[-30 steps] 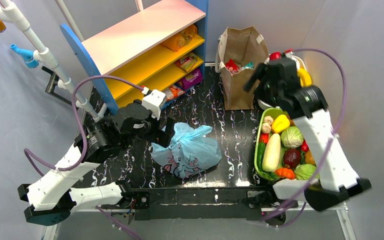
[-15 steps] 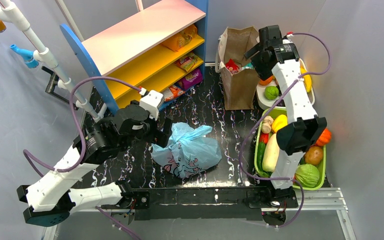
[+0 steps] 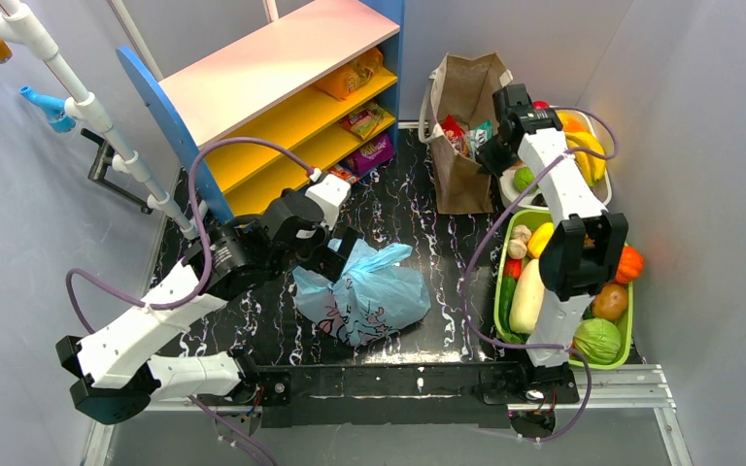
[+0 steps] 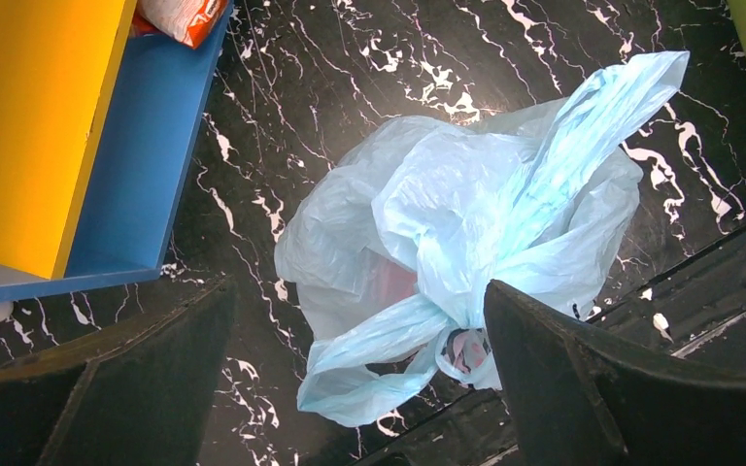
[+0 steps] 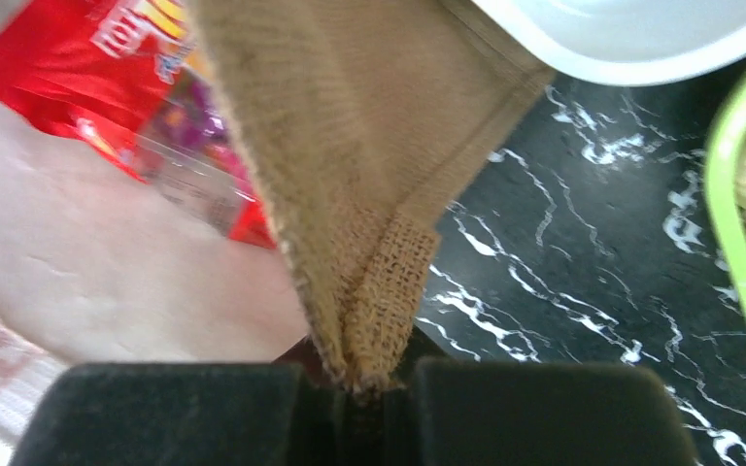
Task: Place the food into the grocery bag and tie it
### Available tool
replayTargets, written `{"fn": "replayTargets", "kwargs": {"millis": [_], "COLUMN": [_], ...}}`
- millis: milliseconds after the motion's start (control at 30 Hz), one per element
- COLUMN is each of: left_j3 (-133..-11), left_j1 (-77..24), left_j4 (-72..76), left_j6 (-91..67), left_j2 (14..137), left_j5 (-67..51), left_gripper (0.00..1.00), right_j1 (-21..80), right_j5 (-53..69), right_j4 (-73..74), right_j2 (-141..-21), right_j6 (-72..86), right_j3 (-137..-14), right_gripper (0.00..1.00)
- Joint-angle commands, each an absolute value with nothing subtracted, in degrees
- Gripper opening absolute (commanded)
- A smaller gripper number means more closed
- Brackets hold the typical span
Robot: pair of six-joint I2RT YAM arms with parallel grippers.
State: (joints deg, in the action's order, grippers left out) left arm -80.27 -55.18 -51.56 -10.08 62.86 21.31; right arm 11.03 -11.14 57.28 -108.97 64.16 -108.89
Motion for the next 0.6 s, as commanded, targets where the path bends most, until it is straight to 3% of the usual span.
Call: {"fn": "replayTargets", "kwargs": {"millis": [0, 300, 567], "left_j3": [-82.0, -85.3, -83.9], "left_j1": [-54.6, -54.5, -54.5], "left_j4": [-49.9, -50.7, -48.8], "left_j6": [-7.3, -3.1, 1.9], "left_j2": [63.4, 64.6, 61.6], "left_j5": [19.4, 15.8, 10.9], "left_gripper": [0.98, 0.98, 0.98], "right_j1": [11.1, 12.1, 15.4], "right_j5": [-7.0, -1.0, -1.3], "right_j4": [54.1, 54.6, 59.5], "right_j2": [-99.2, -83.6, -74.6], "right_j6": [62.1, 60.4, 58.6], "right_j3": [-99.7, -84.6, -80.2], "right_gripper": [0.01, 0.01, 0.01]}}
